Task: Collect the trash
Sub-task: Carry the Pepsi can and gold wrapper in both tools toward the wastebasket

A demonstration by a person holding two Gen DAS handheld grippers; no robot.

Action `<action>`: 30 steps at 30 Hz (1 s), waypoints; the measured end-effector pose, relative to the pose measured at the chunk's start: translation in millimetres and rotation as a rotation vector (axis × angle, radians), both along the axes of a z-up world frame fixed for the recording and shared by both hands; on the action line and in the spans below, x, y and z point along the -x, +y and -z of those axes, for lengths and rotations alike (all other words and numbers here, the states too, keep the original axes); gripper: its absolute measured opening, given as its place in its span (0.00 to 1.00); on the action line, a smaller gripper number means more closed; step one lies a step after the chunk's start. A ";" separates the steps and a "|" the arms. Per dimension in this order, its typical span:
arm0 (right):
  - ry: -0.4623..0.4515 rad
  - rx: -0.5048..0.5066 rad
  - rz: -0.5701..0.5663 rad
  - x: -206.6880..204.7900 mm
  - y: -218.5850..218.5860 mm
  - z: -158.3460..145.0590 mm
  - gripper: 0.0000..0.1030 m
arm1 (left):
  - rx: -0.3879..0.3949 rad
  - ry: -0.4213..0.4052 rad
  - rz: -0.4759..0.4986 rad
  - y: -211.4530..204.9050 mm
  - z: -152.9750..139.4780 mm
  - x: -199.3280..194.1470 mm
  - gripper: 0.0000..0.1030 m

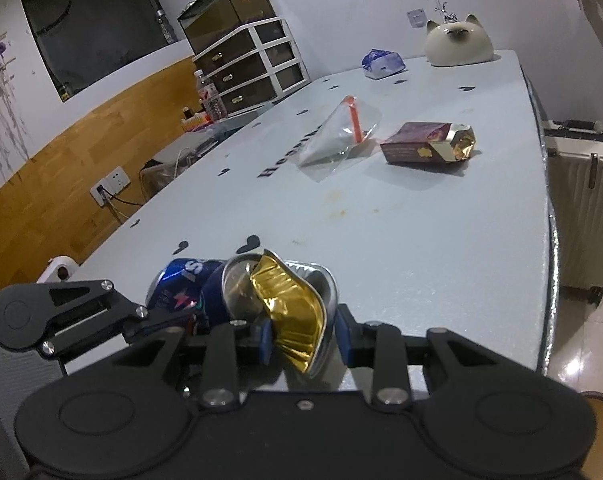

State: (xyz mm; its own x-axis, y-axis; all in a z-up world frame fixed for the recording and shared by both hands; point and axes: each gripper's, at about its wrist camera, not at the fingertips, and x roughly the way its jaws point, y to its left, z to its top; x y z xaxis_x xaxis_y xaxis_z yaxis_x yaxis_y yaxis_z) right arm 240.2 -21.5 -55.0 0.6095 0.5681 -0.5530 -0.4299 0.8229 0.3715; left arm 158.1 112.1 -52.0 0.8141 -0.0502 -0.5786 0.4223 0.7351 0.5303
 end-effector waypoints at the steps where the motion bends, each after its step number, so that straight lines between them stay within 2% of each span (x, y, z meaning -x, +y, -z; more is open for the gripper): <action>1: -0.003 -0.001 0.006 0.5 -1.3 -1.0 0.31 | 0.018 0.000 -0.009 0.9 -1.6 0.0 0.26; 7: -0.041 0.022 0.043 9.5 -10.2 -10.2 0.31 | 0.141 -0.025 -0.083 6.4 -12.8 4.6 0.26; 16: -0.115 0.090 0.073 40.4 -19.6 -26.6 0.31 | 0.330 -0.058 -0.175 6.9 -44.8 24.5 0.26; 30: -0.249 0.144 0.130 108.3 -57.0 -60.6 0.31 | 0.548 -0.093 -0.293 -2.1 -80.5 64.8 0.26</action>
State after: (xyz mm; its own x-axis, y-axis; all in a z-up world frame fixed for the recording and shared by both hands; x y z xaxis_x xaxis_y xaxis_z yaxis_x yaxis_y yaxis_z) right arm 131.9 -78.5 5.6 0.7985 0.4034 -0.4469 -0.3807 0.9134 0.1443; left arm 93.2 110.0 28.5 0.8847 -0.0861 -0.4581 0.1319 0.9889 0.0689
